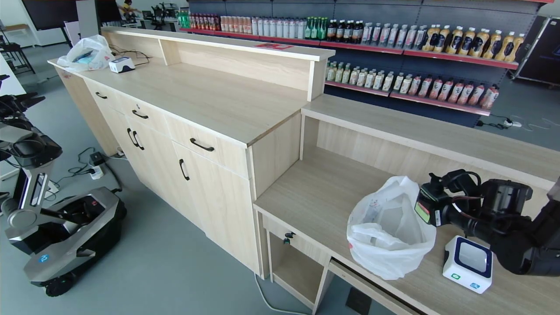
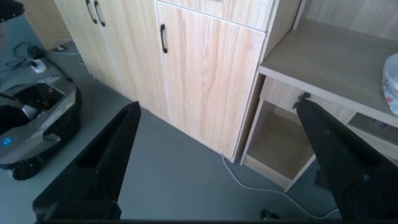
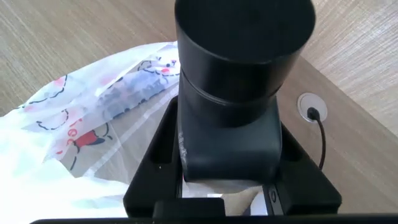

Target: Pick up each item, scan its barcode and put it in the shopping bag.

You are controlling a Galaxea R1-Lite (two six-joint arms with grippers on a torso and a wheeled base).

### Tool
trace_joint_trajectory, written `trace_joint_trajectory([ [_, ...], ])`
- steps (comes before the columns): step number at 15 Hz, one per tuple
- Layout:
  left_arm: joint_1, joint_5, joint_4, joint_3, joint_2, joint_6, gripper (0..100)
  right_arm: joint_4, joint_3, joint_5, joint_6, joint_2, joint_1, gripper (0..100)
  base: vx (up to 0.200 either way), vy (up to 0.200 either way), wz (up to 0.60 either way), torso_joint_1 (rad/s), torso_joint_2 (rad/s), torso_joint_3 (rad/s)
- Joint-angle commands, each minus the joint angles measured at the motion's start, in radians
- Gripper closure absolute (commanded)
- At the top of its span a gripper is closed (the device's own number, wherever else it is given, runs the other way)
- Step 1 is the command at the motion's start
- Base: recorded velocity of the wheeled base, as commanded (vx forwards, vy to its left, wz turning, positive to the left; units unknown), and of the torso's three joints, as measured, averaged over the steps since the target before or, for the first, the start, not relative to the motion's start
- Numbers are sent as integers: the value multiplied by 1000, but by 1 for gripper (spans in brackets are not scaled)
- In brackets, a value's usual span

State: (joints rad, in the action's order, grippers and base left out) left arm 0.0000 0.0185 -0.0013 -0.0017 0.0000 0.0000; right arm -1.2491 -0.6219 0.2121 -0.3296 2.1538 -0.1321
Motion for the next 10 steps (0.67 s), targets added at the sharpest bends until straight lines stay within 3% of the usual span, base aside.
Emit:
trace_joint_trajectory([
  [1, 0, 0, 0, 0, 0, 0, 0, 2, -84, 3, -28, 115, 5, 100, 0, 0, 0, 0, 0, 0],
  [10, 0, 0, 0, 0, 0, 0, 0, 0, -233, -2, -40, 291, 11, 100, 0, 0, 0, 0, 0, 0],
])
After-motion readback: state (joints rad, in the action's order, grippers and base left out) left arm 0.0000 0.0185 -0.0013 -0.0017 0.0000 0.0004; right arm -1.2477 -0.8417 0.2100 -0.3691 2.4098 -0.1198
